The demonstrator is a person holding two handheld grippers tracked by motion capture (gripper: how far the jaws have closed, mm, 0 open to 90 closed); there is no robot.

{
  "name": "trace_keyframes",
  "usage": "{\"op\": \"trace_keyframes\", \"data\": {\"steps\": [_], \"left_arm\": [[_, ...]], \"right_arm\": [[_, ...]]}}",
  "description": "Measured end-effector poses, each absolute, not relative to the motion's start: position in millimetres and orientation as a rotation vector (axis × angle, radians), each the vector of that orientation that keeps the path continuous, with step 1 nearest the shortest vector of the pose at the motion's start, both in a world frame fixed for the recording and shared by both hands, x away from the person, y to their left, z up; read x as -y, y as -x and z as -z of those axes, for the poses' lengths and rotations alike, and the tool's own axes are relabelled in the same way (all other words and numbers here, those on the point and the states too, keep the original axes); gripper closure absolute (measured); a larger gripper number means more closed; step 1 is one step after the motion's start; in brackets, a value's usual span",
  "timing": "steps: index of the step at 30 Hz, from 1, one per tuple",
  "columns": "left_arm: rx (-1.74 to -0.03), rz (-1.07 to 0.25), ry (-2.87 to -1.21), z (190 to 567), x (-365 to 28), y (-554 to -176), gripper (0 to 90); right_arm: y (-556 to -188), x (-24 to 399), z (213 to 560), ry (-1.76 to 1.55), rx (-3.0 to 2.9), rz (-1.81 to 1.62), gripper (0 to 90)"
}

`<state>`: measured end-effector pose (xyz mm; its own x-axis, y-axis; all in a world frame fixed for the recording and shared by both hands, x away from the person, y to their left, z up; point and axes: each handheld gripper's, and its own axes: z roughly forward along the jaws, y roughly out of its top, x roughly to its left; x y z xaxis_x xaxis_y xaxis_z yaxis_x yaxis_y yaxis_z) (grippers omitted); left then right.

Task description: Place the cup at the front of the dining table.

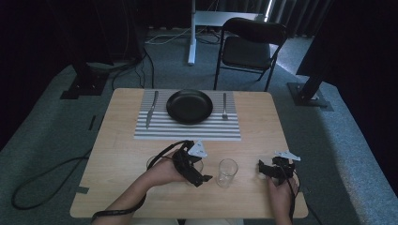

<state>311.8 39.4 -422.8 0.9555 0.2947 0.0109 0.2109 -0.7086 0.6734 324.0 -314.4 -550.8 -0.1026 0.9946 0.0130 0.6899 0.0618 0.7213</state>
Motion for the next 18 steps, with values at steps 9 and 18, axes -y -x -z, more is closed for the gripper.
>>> {"op": "trace_keyframes", "data": {"steps": [9,18], "left_arm": [[-0.347,-0.133,-2.41,424,-19,-317,5.9],[-0.325,-0.108,-2.459,427,-2,-319,6.0]], "right_arm": [[-324,314,551,-1.676,-1.847,-0.8,11.6],[-324,314,551,-1.677,-1.847,-0.8,11.6]]}}
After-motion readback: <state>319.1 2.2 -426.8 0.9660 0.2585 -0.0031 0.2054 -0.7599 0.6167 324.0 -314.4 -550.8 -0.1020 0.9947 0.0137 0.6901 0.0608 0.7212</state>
